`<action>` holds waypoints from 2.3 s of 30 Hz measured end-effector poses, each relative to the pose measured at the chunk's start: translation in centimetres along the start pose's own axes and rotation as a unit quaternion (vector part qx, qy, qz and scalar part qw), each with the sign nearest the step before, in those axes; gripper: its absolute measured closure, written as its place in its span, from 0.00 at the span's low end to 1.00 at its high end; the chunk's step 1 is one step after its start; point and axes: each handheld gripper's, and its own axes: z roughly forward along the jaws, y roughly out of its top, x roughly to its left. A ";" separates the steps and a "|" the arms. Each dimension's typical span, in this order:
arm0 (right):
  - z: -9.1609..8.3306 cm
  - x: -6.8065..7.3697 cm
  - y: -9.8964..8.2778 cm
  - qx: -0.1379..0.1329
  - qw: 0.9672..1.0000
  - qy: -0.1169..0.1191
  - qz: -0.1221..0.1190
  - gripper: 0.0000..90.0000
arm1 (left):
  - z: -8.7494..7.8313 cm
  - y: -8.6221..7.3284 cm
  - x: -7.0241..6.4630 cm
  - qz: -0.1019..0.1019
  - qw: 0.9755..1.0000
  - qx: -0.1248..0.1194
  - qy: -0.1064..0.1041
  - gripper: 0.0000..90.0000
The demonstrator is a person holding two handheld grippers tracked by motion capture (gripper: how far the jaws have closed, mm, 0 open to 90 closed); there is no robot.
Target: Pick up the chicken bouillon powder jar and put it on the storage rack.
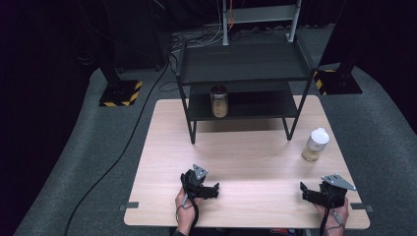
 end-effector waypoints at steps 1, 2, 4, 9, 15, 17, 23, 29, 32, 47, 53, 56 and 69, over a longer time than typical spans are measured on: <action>0.0 0.0 0.0 0.001 1.000 0.000 0.000 0.00 | 0.0 0.0 0.0 0.000 1.000 0.000 0.000 0.00; 0.0 0.0 0.0 0.000 1.000 -0.001 0.000 0.00 | 0.0 0.0 0.0 0.000 1.000 0.000 0.000 0.00; 0.0 0.1 0.0 0.000 1.000 -0.001 -0.001 0.00 | 0.0 0.0 -0.1 0.001 1.000 -0.001 0.001 0.00; 0.0 0.1 0.1 0.002 1.000 -0.002 -0.002 0.00 | 0.0 0.0 0.0 0.001 1.000 0.000 0.000 0.00; -0.1 0.3 -0.2 -0.004 1.000 -0.007 -0.005 0.00 | 0.0 -0.1 -0.1 0.007 1.000 -0.002 0.000 0.00; -0.1 0.4 -0.2 -0.006 1.000 -0.008 -0.007 0.00 | 0.0 -0.1 -0.1 0.007 1.000 -0.002 0.000 0.00; -0.1 0.3 -0.2 -0.004 1.000 -0.005 -0.005 0.00 | 0.0 0.0 0.0 0.002 1.000 0.000 -0.002 0.00; -0.1 0.2 -0.2 -0.004 1.000 -0.002 -0.006 0.00 | 0.0 0.0 0.0 0.002 1.000 0.000 -0.002 0.00; -0.2 0.2 -0.3 -0.007 1.000 -0.003 -0.006 0.00 | 0.0 0.0 0.0 0.002 1.000 0.000 -0.002 0.00; -0.2 -0.2 -0.1 -0.016 1.000 -0.001 0.002 0.00 | 0.0 0.0 0.0 0.004 1.000 0.000 -0.004 0.00; 0.5 -0.9 2.2 -0.046 0.999 -0.014 0.009 0.00 | 0.0 0.0 0.0 0.006 1.000 0.000 -0.006 0.00; 1.4 -1.5 3.6 -0.050 0.999 -0.010 0.015 0.00 | -0.1 -0.1 0.0 0.009 1.000 -0.001 -0.005 0.00; 5.6 -1.8 5.3 -0.084 0.996 -0.016 0.033 0.00 | -0.1 -0.1 0.0 0.008 1.000 -0.002 -0.007 0.00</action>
